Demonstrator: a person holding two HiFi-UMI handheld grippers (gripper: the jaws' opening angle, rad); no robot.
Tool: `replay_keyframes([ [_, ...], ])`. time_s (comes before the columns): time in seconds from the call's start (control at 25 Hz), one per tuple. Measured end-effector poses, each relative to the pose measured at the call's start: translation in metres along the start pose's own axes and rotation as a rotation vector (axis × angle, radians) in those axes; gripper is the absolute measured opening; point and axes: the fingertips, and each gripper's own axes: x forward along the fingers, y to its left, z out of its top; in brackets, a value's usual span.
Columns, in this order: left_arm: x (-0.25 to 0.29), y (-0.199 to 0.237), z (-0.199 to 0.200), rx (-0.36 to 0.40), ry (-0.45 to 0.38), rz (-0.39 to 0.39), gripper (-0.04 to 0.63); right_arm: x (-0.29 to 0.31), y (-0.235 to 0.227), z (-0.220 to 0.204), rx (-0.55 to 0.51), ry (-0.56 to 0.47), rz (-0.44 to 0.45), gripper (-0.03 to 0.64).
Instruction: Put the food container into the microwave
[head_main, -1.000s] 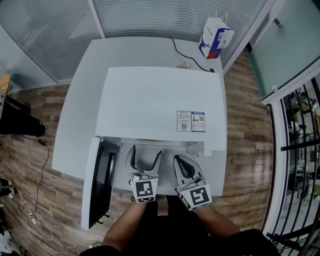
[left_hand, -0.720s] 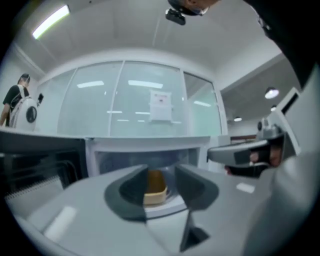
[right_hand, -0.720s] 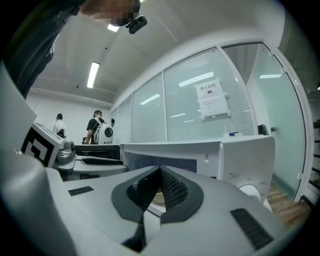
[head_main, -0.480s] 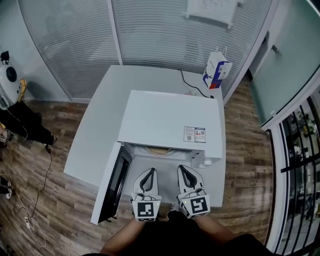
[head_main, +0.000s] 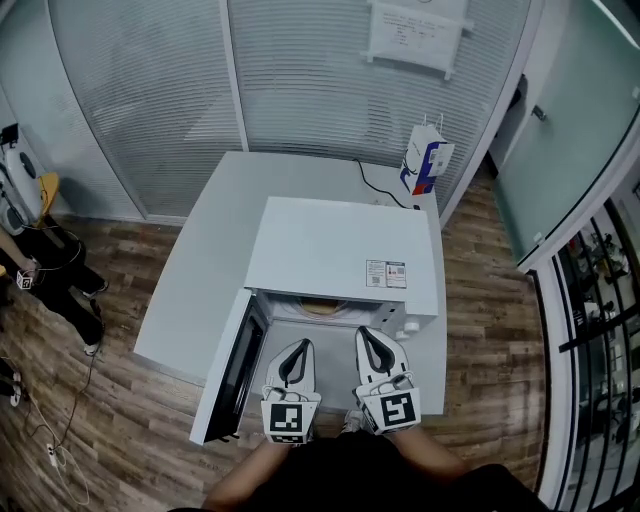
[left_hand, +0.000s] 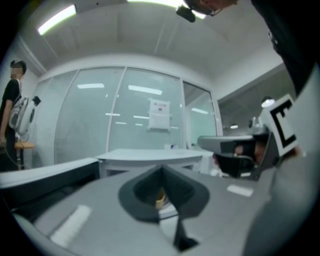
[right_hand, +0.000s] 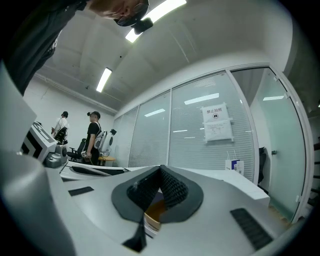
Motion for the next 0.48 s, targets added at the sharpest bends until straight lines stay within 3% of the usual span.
replay_keyframes([
  [0.48, 0.0011, -0.0044, -0.0018, 0.007, 0.010, -0.006, 0.005, -0.0020, -0.0039, 0.0025, -0.018, 0.010, -0.017, 0.006],
])
